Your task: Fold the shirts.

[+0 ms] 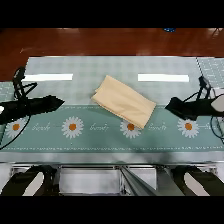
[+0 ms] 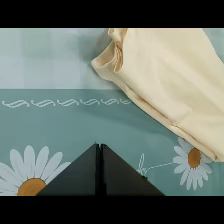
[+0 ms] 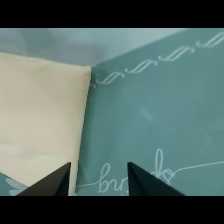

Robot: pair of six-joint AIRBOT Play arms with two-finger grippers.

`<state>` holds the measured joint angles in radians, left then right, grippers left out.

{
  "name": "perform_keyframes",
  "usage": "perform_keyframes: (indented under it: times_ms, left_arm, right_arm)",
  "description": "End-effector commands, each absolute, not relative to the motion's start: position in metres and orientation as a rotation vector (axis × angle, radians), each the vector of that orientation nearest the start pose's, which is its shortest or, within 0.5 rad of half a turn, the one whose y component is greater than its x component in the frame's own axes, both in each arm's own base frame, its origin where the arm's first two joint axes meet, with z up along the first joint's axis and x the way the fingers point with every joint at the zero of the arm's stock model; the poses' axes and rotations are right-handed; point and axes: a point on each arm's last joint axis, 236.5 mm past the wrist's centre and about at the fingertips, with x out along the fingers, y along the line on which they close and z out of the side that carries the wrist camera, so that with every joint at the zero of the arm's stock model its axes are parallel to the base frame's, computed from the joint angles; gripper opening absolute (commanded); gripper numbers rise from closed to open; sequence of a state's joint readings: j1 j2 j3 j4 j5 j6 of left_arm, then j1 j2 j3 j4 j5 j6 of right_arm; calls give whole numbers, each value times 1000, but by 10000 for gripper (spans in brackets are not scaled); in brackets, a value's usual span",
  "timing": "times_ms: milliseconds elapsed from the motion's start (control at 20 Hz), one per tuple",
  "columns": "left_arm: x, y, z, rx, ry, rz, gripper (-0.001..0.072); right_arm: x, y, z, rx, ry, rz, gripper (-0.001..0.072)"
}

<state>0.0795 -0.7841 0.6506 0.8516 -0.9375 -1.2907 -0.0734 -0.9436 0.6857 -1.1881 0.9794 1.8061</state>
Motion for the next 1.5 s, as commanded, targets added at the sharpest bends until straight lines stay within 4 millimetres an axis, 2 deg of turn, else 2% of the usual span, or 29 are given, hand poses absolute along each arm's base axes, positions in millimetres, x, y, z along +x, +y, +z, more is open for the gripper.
perform_keyframes:
  times_ms: [0, 150, 350, 550, 600, 650, 700, 750, 950, 1100, 1250, 1450]
  left_arm:
    - [312, -101, 49, -480, 937, -353, 14]
    - [312, -100, 49, -481, 938, -352, 14]
    - [312, -101, 49, -481, 939, -352, 14]
    - [312, -101, 49, -481, 939, -352, 14]
    - [312, -101, 49, -481, 939, -352, 14]
    - [312, -101, 49, -481, 939, -352, 14]
    - [312, -101, 49, -481, 939, -352, 14]
    - [312, -101, 49, -481, 939, -352, 14]
    - [312, -101, 49, -480, 939, -352, 14]
    - [312, -101, 49, -480, 938, -352, 14]
    - [312, -100, 48, -481, 935, -348, 14]
    - [309, -100, 40, -486, 951, -343, 14]
  right_arm:
    - [292, 79, -62, 777, 1272, -1, 416]
    - [295, 105, -78, 863, 1333, 90, 416]
    - [307, 136, -87, 1018, 1349, 205, 416]
    - [324, 170, -93, 987, 1394, 289, 413]
    - [333, 180, -89, 964, 1391, 320, 380]
    - [344, 192, -83, 935, 1381, 358, 313]
    - [355, 203, -75, 905, 1368, 397, 185]
    - [366, 214, -66, 858, 1347, 448, 21]
    - [410, 253, -6, 765, 1248, 610, 26]
    - [440, 261, 49, 712, 1145, 644, 26]
    - [461, 256, 99, 643, 1067, 647, 26]
    - [472, 223, 149, 535, 1023, 601, 25]
